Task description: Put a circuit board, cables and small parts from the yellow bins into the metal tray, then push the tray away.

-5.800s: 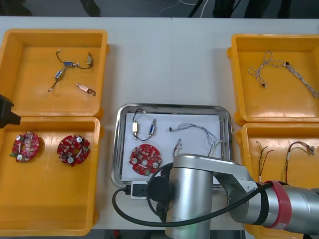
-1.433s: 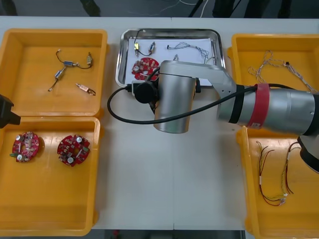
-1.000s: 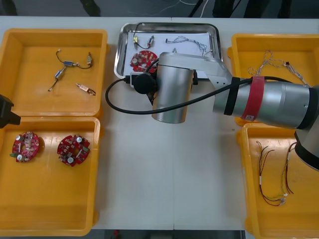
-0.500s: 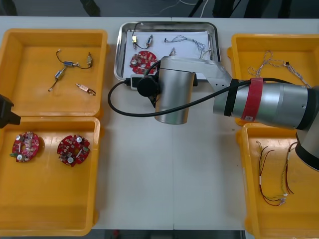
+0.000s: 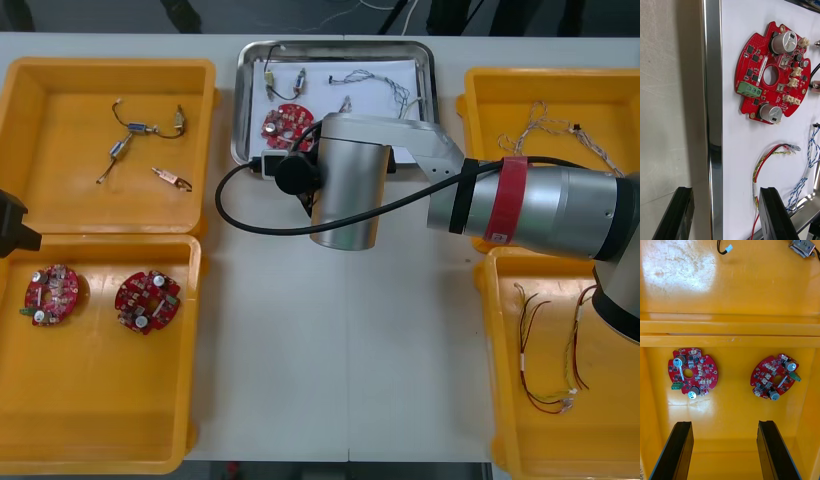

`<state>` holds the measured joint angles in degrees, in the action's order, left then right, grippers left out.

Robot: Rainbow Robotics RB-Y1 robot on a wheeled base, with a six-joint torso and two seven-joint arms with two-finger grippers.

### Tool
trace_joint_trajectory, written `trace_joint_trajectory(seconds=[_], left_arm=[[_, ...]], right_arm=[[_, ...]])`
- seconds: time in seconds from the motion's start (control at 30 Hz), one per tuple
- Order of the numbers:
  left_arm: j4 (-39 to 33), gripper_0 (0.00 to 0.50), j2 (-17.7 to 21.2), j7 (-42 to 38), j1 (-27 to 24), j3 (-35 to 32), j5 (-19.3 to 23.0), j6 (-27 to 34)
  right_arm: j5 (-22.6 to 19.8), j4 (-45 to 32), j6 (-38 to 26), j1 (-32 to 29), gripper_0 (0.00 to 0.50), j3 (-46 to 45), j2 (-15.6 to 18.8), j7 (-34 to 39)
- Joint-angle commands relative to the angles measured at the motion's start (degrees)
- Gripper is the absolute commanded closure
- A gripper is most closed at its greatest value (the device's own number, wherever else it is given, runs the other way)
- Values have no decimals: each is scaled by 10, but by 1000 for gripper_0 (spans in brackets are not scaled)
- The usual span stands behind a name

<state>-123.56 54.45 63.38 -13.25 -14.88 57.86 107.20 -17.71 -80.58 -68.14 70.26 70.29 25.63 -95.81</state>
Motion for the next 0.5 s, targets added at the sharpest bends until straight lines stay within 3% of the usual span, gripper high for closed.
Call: trace_joint_trajectory(seconds=[0.03, 0.27, 0.5], left_arm=[[-13, 0, 26, 38, -19, -9, -5, -6], [-13, 0, 26, 38, -19, -9, -5, -6], [-13, 0, 26, 38, -19, -9, -5, -6]], right_arm=[[0, -38, -38, 21, 0, -2, -11, 16], [-1, -106, -117, 11, 0, -18, -11, 20], [-1, -202, -207, -55, 0, -81, -11, 23]])
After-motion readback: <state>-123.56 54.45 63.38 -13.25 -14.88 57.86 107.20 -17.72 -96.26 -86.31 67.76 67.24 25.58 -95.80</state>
